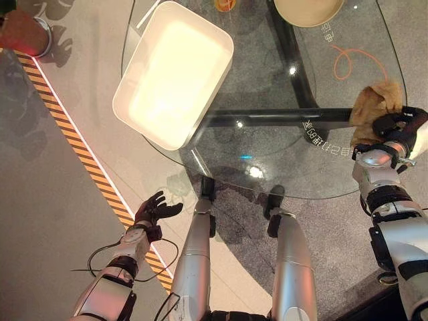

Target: Wipe the table with a cloth and put it in the basket.

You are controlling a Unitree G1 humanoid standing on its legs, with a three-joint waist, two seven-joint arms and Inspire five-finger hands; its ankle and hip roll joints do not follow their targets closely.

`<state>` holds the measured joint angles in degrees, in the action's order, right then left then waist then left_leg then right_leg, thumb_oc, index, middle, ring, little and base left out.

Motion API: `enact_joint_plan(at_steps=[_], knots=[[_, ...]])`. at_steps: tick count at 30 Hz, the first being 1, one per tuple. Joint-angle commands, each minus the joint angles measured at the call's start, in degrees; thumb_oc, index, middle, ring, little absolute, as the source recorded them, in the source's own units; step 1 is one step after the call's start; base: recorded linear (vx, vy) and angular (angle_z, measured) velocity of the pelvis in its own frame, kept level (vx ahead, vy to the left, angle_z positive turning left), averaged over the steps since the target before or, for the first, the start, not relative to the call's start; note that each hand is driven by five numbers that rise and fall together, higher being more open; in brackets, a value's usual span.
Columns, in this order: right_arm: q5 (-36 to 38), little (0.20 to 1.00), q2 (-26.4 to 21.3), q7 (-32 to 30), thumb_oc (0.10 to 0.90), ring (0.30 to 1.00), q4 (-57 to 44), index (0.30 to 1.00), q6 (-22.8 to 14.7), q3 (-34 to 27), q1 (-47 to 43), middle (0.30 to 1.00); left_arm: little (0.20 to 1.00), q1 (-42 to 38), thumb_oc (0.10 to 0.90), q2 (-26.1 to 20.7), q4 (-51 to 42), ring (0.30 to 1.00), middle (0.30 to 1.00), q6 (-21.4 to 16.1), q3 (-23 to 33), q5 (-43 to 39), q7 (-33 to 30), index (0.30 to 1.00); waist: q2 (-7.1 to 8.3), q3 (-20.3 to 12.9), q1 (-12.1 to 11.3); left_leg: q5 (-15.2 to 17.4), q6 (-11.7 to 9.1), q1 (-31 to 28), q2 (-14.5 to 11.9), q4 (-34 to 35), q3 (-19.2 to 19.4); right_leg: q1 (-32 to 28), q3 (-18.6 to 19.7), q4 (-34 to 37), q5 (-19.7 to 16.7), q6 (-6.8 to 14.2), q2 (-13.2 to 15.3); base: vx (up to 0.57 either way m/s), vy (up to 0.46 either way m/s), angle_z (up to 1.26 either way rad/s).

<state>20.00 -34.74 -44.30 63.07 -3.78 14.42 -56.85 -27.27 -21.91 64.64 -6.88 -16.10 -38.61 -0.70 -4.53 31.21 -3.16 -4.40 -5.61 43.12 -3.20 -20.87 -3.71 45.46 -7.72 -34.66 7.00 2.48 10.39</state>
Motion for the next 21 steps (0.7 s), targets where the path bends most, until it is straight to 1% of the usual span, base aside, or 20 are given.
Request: enact_joint_plan(at_steps=[1, 3, 4, 6, 7, 15, 18, 21], knots=[[-5.6, 0.2, -3.7, -0.6, 0.1, 0.3, -5.7, 0.3, -4.3, 1.9, -4.0, 0.3, 0.9, 0.8, 0.8, -0.9, 2.1, 0.9, 0.9, -1.7, 1.4, -1.2, -1.2, 0.9, 0.46, -1.4, -0.2, 8.3, 5.4, -2.0, 3.8, -5.3, 4.4, -1.6, 0.0, 4.8, -3.0, -0.6, -3.9, 0.0, 0.0, 0.0], [-6.3, 0.2, -3.0, -0.4, 0.1, 0.3, -6.6, 0.3, -3.7, 2.8, -4.2, 0.3, 0.9, 0.8, 0.8, -0.7, 2.0, 0.9, 0.9, -1.7, 1.4, -1.1, -1.4, 0.9, 0.42, -1.4, -0.3, 8.2, 5.4, -2.1, 4.0, -5.2, 4.4, -1.8, 0.0, 5.0, -2.9, -0.7, -4.0, 0.0, 0.0, 0.0], [-7.1, 0.2, -2.4, 0.1, 0.1, 0.3, -7.7, 0.3, -2.6, 3.7, -4.7, 0.3, 0.9, 0.7, 0.8, -0.4, 1.8, 0.9, 0.9, -1.7, 1.1, -1.1, -1.7, 0.9, 0.34, -1.4, -0.4, 8.2, 5.4, -2.1, 4.1, -5.2, 4.4, -1.8, -0.1, 5.0, -2.9, -0.8, -4.0, 0.0, 0.0, 0.0], [-7.6, 0.2, -1.9, 0.2, 0.1, 0.3, -7.9, 0.3, -2.3, 4.1, -4.8, 0.3, 0.9, 0.7, 0.8, -0.2, 1.7, 0.9, 0.9, -1.8, 1.1, -1.0, -1.8, 0.9, 0.29, -1.4, -0.4, 8.2, 5.4, -2.0, 4.1, -5.2, 4.4, -1.7, -0.1, 5.0, -2.8, -0.8, -4.0, 0.0, 0.0, 0.0], [-8.6, 0.2, -1.3, 0.9, 0.1, 0.3, -8.7, 0.3, -1.2, 5.4, -5.3, 0.3, 0.9, 0.8, 0.8, -0.1, 1.5, 0.9, 0.9, -1.8, 1.0, -1.1, -1.8, 0.9, 0.17, -1.4, -0.5, 8.2, 5.4, -2.0, 4.2, -5.2, 4.5, -1.7, -0.1, 5.0, -2.7, -0.9, -3.9, 0.0, 0.0, 0.0], [-12.2, 0.2, 0.7, 3.5, 0.1, 0.3, -9.2, 0.3, -0.4, 8.8, -6.7, 0.3, 0.9, 0.6, 0.8, 0.8, 1.4, 0.9, 0.9, -2.0, 0.6, -0.6, -2.0, 0.9, -0.21, -1.4, -1.1, 8.2, 5.5, -2.3, 4.4, -5.1, 4.9, -2.0, -0.7, 4.8, -2.5, -1.1, -3.5, 0.0, 0.0, 0.0], [-13.4, 0.2, 2.0, 4.5, 0.1, 0.3, -13.6, 0.3, 1.3, 11.0, -6.7, 0.3, 0.9, 1.1, 0.8, 1.5, 0.5, 0.9, 0.9, -2.1, 0.5, -0.3, -2.8, 0.9, -0.2, -1.4, -1.2, 7.9, 5.4, -2.3, 4.5, -4.9, 5.0, -2.0, -1.0, 4.9, -2.6, -1.2, -3.4, 0.0, 0.0, 0.0], [-15.4, 0.2, 3.5, 6.5, 0.1, 0.3, -17.3, 0.3, 2.1, 12.6, -6.1, 0.3, 0.9, 1.3, 0.8, 2.1, -0.1, 0.9, 0.9, -2.0, 0.6, 0.1, -3.6, 0.9, -0.08, -1.4, -1.3, 7.6, 5.2, -2.5, 4.5, -4.6, 5.2, -2.2, -1.2, 5.1, -2.6, -1.2, -3.4, 0.0, 0.0, 0.0]])
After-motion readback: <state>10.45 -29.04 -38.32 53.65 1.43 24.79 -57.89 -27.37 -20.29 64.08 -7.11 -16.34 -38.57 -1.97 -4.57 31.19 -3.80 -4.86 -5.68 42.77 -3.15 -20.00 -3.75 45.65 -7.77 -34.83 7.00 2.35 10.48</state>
